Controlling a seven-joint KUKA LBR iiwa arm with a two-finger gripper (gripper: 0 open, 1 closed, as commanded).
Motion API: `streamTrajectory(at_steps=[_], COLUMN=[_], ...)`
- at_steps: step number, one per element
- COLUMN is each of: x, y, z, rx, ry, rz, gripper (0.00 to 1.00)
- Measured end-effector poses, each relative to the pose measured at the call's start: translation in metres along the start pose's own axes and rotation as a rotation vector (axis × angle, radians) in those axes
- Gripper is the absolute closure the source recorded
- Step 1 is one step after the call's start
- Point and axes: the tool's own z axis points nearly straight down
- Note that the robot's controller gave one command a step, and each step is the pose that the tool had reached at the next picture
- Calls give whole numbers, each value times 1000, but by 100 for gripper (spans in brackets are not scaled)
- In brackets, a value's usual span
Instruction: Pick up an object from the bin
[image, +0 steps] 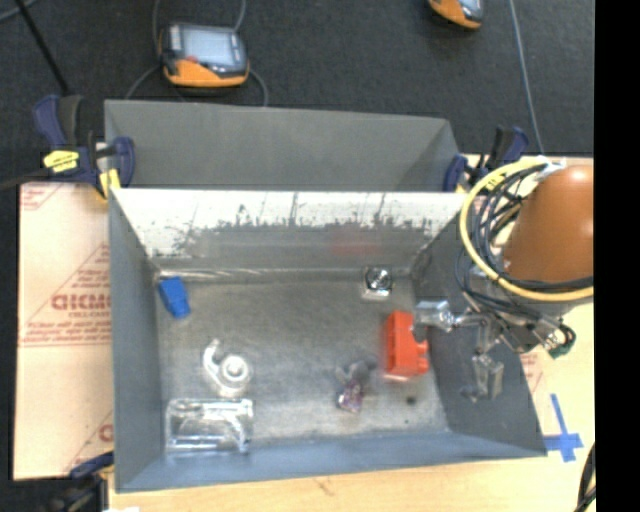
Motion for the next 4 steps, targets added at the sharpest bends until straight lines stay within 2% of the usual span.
streamTrajectory(at_steps=[1,2,3,4], x=[-78,-100,-97,-89], y=[-51,-60,-64,-41], z=[83,134,132,10], rx=[-1,5,8,7], ry=[-1,-12,-5,-2], rz=[-693,-1077,-1070,-1050], gripper=[0,0,100,100])
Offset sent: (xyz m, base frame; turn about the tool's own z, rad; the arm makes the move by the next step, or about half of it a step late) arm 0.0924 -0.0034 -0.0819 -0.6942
